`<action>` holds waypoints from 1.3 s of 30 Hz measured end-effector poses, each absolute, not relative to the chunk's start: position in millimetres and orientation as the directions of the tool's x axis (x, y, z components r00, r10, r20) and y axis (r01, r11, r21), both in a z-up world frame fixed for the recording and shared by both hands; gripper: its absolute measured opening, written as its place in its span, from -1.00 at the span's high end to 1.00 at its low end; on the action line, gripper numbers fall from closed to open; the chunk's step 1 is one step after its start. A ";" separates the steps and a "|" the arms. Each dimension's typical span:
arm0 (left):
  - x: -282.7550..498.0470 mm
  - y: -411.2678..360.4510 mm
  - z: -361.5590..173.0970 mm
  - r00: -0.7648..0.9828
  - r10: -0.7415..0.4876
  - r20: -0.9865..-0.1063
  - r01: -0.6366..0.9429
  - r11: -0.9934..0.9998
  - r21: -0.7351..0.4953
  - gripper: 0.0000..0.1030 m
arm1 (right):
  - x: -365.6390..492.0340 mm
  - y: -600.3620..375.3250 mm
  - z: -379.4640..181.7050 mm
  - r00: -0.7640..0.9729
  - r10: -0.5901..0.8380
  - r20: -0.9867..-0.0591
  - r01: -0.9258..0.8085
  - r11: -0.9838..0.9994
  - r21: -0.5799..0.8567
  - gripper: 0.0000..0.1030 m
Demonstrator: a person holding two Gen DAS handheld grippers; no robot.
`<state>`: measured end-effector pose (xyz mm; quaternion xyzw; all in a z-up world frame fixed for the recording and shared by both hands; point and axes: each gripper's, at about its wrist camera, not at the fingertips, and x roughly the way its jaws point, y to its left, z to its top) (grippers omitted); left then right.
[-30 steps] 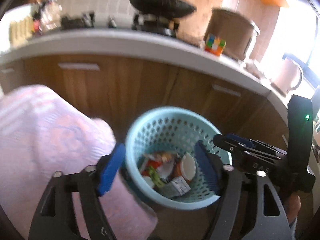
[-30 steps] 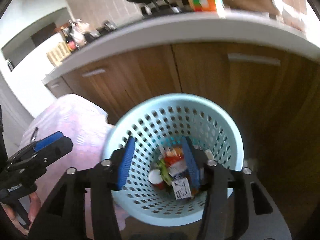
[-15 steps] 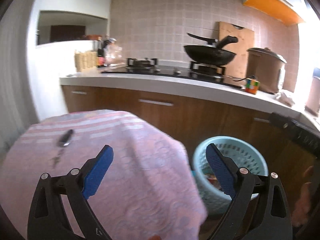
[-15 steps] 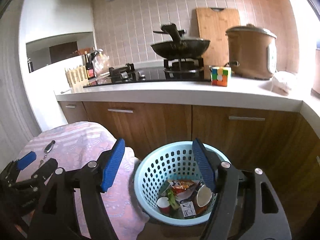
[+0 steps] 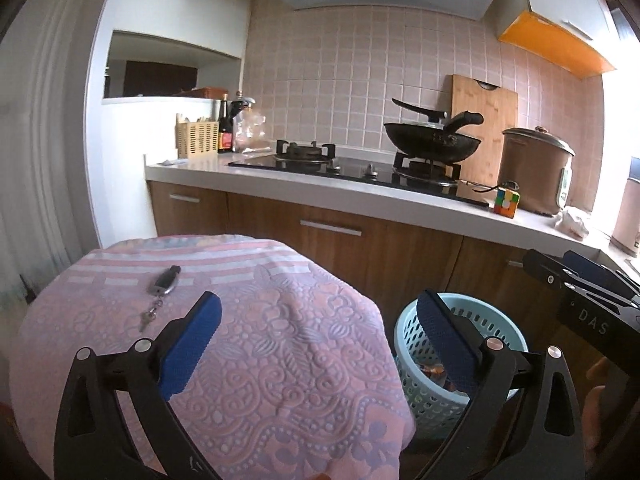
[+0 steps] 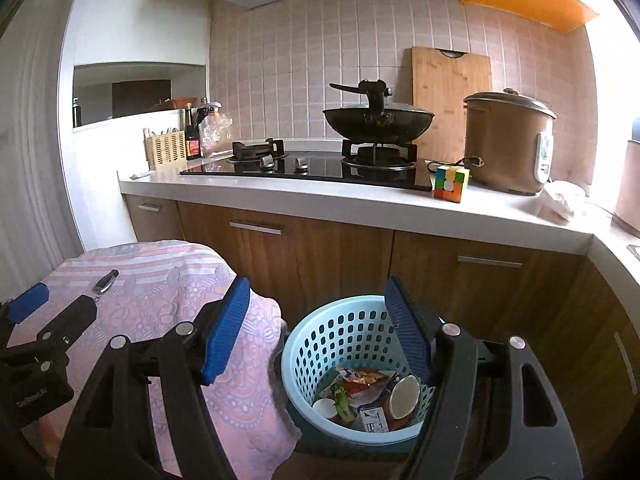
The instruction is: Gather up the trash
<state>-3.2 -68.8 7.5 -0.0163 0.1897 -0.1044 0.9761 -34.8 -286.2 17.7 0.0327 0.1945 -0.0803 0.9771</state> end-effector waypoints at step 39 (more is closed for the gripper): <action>-15.2 -65.1 10.8 0.902 -0.192 -0.387 0.183 0.981 -0.061 -0.85 | -50.2 -287.3 21.2 0.916 -0.183 -0.358 0.209 0.977 0.035 -0.40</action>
